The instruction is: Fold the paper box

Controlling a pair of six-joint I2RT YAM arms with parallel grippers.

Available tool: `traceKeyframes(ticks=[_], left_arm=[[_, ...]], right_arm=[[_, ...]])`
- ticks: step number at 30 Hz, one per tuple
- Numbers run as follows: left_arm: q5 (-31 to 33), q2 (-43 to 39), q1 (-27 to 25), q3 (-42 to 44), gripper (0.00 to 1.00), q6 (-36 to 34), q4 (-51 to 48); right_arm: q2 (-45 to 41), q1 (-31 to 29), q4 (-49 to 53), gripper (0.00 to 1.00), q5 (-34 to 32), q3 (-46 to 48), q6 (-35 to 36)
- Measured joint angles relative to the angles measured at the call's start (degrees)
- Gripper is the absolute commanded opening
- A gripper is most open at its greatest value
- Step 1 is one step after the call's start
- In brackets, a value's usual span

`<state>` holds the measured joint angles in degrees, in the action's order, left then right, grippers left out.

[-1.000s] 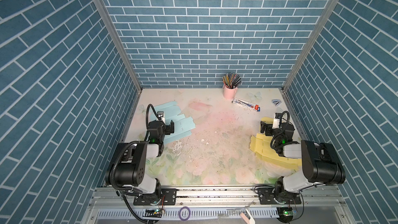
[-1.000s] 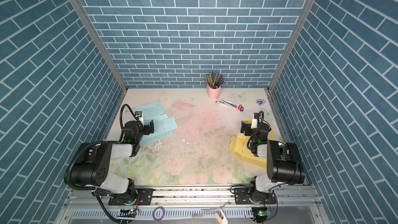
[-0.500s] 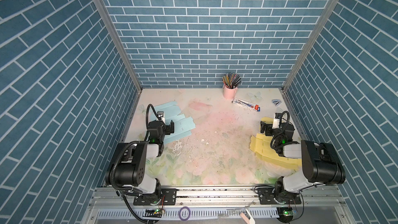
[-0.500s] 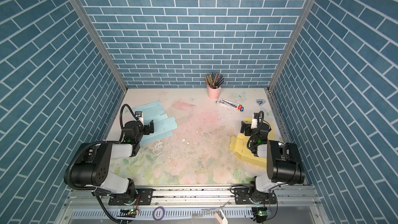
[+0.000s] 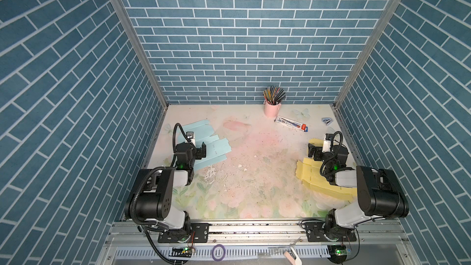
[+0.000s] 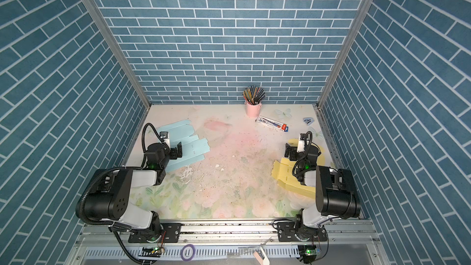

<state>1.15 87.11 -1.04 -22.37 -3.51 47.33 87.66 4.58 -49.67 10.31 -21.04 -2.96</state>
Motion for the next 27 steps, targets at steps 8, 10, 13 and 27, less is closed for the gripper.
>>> traceKeyframes(ticks=[8, 10, 13, 27], left_arm=[[0.00, 0.00, 0.00, 0.00, 0.99, 0.02, 0.00], [0.00, 0.00, 0.00, 0.00, 0.99, 0.02, 0.00], [0.00, 0.00, 0.00, 0.00, 0.99, 0.02, -0.02], [0.00, 0.00, 0.00, 0.00, 0.99, 0.02, -0.07]], right_arm=[[0.00, 0.00, 0.87, 0.99, -1.20, -0.57, -0.04], [0.00, 0.00, 0.90, 0.99, -1.29, -0.57, -0.02], [0.00, 0.00, 1.01, 0.99, -1.36, -0.57, -0.02], [0.00, 0.00, 1.27, 0.99, -1.53, -0.57, -0.02]])
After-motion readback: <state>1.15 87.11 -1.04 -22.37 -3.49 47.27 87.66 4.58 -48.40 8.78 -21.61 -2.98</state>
